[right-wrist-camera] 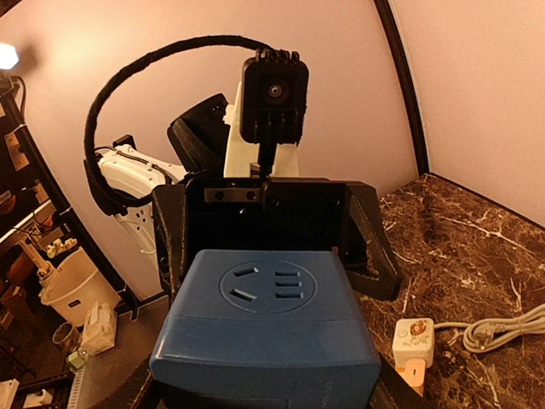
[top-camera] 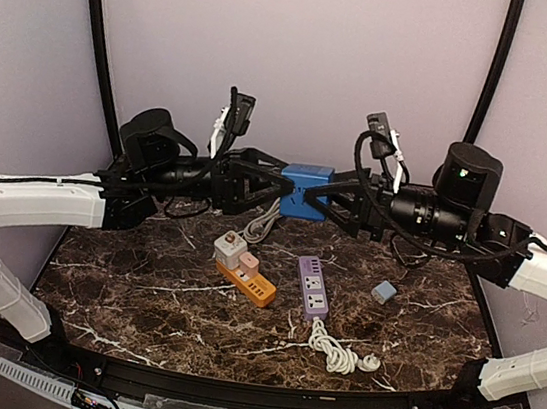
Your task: Insert the plug
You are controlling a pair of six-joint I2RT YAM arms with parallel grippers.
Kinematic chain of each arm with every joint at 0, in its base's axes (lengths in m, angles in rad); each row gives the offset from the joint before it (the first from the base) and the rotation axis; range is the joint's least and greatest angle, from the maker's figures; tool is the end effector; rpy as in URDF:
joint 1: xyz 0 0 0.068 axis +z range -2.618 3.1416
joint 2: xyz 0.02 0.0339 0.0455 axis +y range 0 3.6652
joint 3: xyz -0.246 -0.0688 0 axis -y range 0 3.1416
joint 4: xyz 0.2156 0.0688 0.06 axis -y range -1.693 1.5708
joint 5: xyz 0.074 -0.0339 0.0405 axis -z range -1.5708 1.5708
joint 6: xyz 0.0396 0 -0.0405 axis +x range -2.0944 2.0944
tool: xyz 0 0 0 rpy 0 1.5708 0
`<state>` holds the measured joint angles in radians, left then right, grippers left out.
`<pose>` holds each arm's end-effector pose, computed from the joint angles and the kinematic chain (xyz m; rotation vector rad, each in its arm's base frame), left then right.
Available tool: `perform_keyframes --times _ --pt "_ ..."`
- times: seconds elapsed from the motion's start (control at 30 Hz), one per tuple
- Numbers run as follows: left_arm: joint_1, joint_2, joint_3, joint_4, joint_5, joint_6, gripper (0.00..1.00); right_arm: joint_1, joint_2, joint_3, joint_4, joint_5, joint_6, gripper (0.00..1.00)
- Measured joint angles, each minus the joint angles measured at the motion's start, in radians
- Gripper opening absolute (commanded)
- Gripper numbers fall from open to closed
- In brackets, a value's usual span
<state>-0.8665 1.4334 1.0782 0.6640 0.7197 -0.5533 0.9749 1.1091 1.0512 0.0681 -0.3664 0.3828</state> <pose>0.1797 -0.2518 0.3700 0.9124 1.2458 -1.6163 0.1230 0.2067 0.3823 -0.8004 1.5333 1.3236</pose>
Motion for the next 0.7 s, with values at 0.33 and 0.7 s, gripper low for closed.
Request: perform_keyframes --times 0.33,0.7 --pt "0.001 -0.103 -0.085 -0.108 -0.132 0.055 0.99 0.0 0.003 0.071 -0.223 0.172 0.04 0.0" --pt "0.026 -0.13 -0.031 -0.383 -0.208 0.128 0.99 -0.077 0.158 0.259 -0.536 0.228 0.175 0.0"
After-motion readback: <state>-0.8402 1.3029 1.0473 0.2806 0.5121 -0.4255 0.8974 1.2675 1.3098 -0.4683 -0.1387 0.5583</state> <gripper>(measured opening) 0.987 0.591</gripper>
